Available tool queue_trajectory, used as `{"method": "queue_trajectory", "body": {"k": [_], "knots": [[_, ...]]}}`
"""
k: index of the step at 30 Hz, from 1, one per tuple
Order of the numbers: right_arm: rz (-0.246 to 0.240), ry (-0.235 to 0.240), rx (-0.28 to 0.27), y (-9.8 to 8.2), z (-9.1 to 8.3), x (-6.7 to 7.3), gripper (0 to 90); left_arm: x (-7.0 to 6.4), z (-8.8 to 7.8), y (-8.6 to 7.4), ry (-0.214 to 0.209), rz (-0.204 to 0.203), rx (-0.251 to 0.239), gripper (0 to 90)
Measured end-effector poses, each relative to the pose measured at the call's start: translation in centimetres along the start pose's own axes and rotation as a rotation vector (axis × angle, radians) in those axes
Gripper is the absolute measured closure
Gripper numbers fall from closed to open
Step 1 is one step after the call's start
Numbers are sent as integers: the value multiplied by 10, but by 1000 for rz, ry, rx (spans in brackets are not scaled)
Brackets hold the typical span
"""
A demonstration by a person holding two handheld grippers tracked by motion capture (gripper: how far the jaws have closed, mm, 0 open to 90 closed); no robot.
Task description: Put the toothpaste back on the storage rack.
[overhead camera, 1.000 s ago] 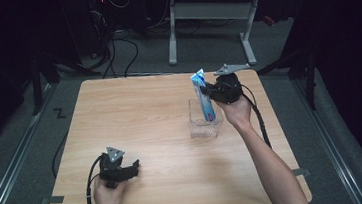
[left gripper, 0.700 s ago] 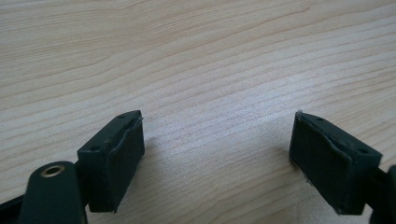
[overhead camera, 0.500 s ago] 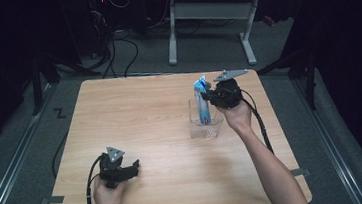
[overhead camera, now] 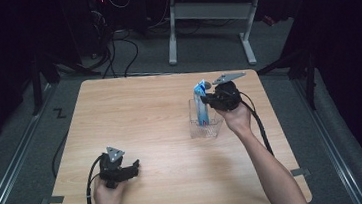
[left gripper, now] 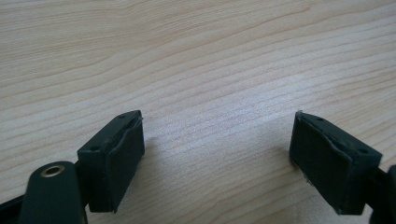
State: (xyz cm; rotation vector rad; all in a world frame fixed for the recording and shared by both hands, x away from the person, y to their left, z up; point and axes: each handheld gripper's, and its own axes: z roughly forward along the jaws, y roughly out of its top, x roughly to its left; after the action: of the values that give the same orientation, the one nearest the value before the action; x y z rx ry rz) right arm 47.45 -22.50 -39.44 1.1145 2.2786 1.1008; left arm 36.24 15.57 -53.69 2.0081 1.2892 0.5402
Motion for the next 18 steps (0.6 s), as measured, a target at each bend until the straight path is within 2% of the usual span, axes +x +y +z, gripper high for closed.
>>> {"method": "queue_trajectory", "body": {"k": [18], "knots": [[9,16,4,1,8,3,797,0,0,0,2,-2,-2,184]]}}
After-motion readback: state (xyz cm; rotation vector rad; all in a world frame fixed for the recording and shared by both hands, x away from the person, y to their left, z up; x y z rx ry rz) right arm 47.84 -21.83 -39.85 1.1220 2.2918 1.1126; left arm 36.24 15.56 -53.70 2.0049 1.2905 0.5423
